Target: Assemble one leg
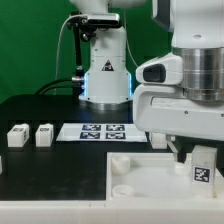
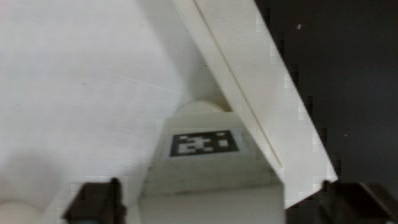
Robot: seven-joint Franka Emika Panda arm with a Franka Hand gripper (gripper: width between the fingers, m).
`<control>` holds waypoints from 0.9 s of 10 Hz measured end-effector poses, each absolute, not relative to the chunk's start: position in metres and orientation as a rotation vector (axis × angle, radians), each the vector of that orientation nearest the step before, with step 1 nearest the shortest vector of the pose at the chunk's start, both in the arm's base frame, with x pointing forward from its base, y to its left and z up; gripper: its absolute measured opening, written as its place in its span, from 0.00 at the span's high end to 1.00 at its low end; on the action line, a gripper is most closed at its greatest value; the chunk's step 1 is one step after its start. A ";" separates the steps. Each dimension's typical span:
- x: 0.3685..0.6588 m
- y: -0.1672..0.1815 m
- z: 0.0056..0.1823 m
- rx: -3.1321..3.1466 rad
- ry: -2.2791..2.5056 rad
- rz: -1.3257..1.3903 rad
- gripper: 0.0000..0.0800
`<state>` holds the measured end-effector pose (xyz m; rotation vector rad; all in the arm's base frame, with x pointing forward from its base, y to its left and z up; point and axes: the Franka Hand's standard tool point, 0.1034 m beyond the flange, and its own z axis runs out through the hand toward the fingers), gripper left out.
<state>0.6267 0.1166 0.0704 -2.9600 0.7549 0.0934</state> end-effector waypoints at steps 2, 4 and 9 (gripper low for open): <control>0.626 0.118 0.070 -2.885 1.002 0.109 0.64; 0.626 0.118 0.070 -2.793 1.248 0.121 0.64; 0.630 0.117 0.071 -2.093 2.225 0.150 0.64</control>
Offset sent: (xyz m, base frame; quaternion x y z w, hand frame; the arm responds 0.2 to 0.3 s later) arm 0.0000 0.0000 0.0000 0.0000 0.0000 0.2667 0.9638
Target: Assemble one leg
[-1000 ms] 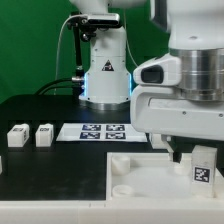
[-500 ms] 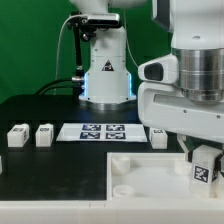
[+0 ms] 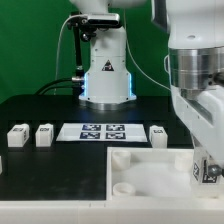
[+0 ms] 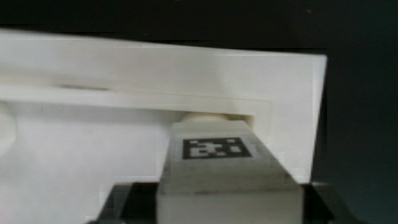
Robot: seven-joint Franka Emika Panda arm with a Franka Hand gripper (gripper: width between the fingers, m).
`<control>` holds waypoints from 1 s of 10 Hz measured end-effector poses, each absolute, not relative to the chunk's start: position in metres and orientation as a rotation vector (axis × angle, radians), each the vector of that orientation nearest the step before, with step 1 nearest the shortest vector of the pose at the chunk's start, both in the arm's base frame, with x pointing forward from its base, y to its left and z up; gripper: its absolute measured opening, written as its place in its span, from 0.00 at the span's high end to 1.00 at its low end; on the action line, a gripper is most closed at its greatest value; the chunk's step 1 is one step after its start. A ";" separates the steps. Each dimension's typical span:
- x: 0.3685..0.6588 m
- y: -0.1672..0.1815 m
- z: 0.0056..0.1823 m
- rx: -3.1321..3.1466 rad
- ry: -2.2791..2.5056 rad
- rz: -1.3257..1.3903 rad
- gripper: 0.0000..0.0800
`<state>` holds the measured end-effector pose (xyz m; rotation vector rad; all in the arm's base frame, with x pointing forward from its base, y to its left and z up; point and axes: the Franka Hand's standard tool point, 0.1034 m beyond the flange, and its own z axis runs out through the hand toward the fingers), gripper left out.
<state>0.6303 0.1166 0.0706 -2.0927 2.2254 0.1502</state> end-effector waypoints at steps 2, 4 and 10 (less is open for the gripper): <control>0.631 0.117 0.071 -1.882 2.417 0.159 0.64; 0.631 0.117 0.072 -1.805 2.488 0.143 0.64; 0.623 0.132 0.080 -1.849 2.441 0.136 0.21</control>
Offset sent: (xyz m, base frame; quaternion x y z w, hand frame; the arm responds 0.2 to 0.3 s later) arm -0.0162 0.0051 -0.0087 -0.0229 0.0351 0.2459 0.9684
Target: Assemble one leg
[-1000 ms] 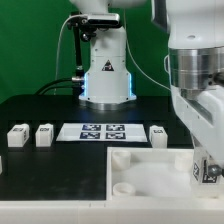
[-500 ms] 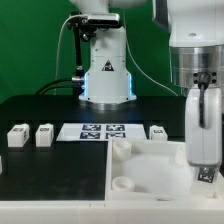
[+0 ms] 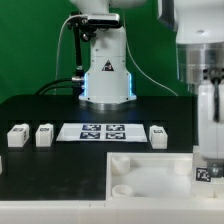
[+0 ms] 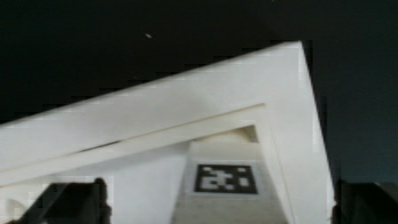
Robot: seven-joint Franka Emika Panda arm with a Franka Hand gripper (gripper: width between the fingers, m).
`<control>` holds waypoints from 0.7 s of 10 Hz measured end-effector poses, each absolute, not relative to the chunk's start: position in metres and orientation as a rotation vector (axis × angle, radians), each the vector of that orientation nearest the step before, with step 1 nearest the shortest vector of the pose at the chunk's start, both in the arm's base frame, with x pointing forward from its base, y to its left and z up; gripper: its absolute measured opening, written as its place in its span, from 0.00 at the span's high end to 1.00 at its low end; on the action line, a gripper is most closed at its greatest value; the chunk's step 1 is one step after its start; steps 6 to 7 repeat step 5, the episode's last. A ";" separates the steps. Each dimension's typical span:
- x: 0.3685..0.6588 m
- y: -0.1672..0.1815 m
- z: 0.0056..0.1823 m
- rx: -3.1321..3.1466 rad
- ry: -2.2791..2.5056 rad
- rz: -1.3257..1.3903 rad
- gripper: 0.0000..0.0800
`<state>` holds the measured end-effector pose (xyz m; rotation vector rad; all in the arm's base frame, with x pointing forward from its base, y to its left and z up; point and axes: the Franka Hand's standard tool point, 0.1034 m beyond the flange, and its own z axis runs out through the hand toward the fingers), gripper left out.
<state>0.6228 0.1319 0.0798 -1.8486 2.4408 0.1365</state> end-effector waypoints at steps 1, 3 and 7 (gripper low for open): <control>0.619 0.136 0.087 -1.855 2.430 0.137 0.19; 0.618 0.138 0.089 -1.861 2.423 0.139 0.19; 0.617 0.139 0.088 -1.862 2.423 0.140 0.19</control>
Offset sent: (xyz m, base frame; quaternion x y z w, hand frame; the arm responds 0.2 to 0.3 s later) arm 0.0000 0.0000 0.0000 0.0000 0.0000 0.0000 1.0000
